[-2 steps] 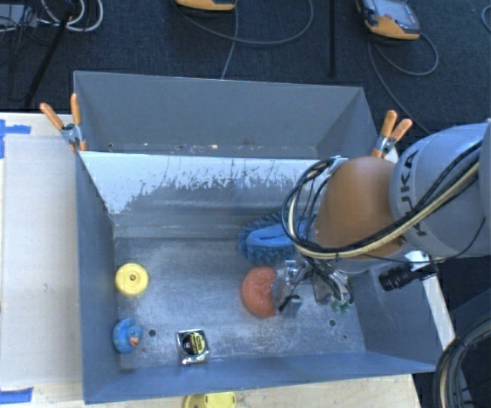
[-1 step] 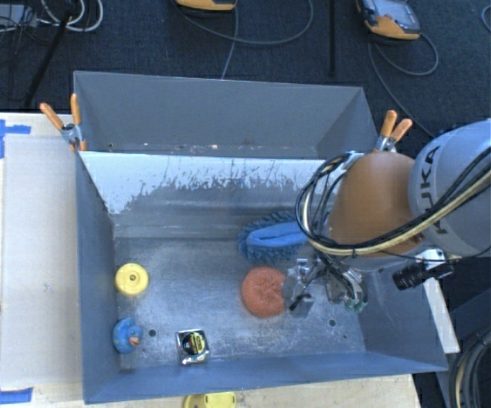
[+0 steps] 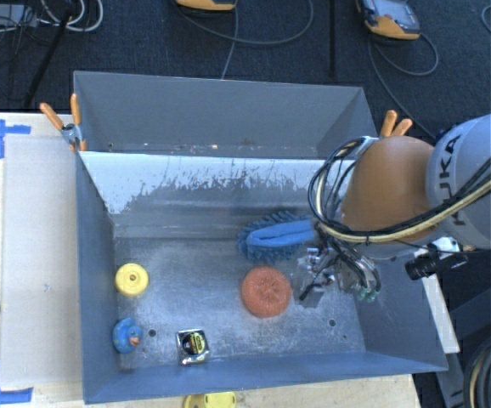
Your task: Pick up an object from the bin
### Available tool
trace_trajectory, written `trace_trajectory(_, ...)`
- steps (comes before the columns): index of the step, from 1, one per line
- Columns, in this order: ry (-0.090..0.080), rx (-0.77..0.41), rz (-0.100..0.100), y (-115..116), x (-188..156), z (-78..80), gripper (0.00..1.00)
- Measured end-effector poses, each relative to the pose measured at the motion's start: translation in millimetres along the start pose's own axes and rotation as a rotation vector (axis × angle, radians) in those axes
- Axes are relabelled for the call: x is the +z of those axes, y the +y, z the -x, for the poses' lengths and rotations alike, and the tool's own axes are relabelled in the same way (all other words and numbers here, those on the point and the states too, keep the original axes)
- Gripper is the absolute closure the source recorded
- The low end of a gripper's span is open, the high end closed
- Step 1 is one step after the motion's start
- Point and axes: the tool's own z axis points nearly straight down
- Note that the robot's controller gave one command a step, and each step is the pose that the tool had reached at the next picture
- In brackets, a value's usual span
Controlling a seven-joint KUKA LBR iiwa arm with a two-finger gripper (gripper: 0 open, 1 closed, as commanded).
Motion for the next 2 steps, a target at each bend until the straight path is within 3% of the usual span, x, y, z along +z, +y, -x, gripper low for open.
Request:
trace_trajectory(1,-0.001,0.008,0.000,-4,-8,-12.5,1.00)
trace_trajectory(2,-0.004,0.116,0.001,1,-40,-18.3,0.00)
